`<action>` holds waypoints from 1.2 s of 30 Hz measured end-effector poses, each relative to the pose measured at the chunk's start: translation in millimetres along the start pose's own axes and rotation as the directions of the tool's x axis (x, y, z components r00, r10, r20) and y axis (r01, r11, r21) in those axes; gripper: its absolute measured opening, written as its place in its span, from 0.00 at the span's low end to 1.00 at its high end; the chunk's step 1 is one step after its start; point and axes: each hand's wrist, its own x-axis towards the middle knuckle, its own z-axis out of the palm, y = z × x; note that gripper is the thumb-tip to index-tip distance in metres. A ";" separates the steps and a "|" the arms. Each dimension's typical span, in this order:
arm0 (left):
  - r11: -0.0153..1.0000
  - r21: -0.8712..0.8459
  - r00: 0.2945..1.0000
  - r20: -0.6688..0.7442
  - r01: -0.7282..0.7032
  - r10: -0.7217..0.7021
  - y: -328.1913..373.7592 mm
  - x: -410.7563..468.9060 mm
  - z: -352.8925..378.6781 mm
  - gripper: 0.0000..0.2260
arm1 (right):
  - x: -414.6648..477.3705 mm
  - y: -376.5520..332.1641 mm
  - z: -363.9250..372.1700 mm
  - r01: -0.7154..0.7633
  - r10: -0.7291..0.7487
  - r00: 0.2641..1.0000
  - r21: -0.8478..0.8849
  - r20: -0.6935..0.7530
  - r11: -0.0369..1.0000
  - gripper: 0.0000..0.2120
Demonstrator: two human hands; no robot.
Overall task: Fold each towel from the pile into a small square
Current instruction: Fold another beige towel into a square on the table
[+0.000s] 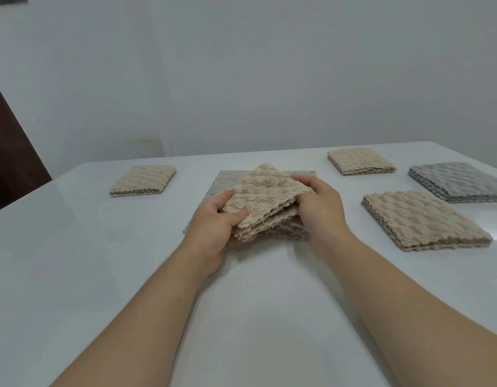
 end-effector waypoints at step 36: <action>0.986 -0.092 0.975 -0.184 -0.139 0.120 18.7 -4.4 -9.9 0.28 | 8.9 -2.6 -14.9 -0.352 0.241 0.786 0.092 0.569 0.932 0.23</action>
